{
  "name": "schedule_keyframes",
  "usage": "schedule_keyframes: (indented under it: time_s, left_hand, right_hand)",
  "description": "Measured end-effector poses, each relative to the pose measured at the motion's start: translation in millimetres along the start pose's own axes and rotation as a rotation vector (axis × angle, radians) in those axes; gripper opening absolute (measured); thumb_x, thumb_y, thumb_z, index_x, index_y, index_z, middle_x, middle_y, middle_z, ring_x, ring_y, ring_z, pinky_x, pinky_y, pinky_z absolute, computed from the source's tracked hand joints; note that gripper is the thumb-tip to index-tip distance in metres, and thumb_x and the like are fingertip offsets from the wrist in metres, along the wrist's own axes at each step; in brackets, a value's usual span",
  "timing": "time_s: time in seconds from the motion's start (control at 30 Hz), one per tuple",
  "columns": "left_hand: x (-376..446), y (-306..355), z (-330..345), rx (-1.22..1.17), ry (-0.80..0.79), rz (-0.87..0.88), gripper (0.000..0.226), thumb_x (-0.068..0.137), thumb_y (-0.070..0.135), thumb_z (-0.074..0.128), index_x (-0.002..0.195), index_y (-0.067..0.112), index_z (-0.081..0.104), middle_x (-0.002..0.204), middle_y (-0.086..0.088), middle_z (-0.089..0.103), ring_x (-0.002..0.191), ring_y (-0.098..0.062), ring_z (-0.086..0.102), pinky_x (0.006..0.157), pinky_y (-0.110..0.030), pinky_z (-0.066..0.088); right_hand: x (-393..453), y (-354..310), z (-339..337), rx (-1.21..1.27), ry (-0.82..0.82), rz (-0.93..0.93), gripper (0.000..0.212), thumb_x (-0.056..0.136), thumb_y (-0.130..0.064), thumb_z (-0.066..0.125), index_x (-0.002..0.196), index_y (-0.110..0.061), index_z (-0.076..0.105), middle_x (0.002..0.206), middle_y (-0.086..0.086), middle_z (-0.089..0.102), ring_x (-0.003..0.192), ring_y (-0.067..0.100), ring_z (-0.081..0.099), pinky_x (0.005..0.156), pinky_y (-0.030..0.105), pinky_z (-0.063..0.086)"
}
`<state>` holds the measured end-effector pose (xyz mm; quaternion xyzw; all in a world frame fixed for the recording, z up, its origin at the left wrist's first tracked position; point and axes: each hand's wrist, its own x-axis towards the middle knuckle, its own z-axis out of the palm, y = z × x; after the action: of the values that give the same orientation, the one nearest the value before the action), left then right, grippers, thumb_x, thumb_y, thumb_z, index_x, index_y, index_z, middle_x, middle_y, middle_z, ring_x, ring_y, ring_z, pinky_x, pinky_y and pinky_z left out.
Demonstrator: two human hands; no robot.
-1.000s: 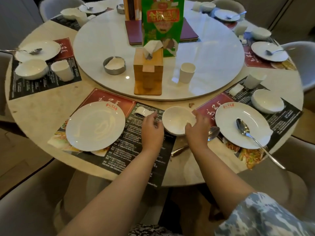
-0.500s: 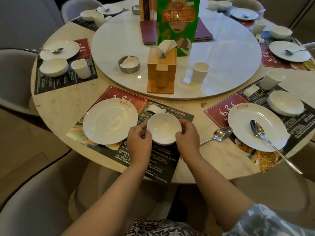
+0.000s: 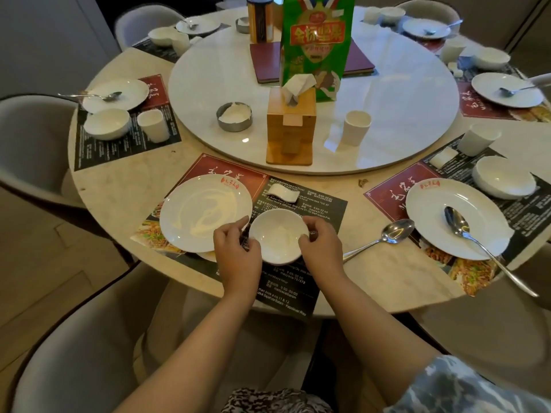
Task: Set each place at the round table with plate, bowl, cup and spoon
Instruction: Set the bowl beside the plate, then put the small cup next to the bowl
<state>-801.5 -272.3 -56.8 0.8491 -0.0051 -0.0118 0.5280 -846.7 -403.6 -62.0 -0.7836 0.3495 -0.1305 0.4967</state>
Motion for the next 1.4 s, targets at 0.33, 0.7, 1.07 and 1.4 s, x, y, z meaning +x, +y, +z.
schedule_keyframes:
  time_s: [0.33,0.7,1.07,1.4]
  left_hand:
    - [62,79,86,-0.122,-0.289,0.147,0.031,0.094,0.012,0.054,0.122,0.025,0.058,0.112,0.009,0.063,0.099,0.001,0.056,0.084,-0.019,0.048]
    - [141,130,221,-0.196,-0.482,-0.017,0.051,0.098,0.007,0.045,0.146,0.022,0.037,0.145,0.000,0.047,0.128,-0.017,0.048,0.109,-0.043,0.041]
    - [161,145,232,-0.224,-0.466,0.002,0.053,0.092,-0.004,0.037,0.134,0.024,0.055,0.133,0.001,0.057,0.126,-0.019,0.052,0.104,-0.045,0.046]
    - [95,100,133,-0.183,-0.416,-0.001,0.044,0.093,0.002,0.039,0.105,0.030,0.071,0.106,0.011,0.072,0.102,-0.008,0.067,0.094,-0.039,0.053]
  right_hand:
    - [98,-10,-50,0.151,0.114,0.026,0.041,0.089,-0.022,0.065,0.128,-0.023,0.052,0.114,-0.002,0.060,0.102,0.015,0.059,0.080,0.032,0.053]
    - [259,1,-90,0.022,0.173,-0.078,0.079,0.083,-0.019,0.072,0.148,-0.015,0.028,0.151,0.006,0.040,0.137,0.022,0.039,0.109,0.035,0.035]
    - [278,1,-92,0.168,0.088,-0.144,0.071,0.082,-0.020,0.073,0.144,-0.024,0.038,0.140,0.001,0.052,0.124,0.017,0.051,0.095,0.028,0.043]
    - [137,15,-76,0.275,0.046,-0.183,0.068,0.067,-0.042,0.079,0.126,-0.034,0.046,0.121,-0.010,0.057,0.110,0.009,0.056,0.089,0.039,0.054]
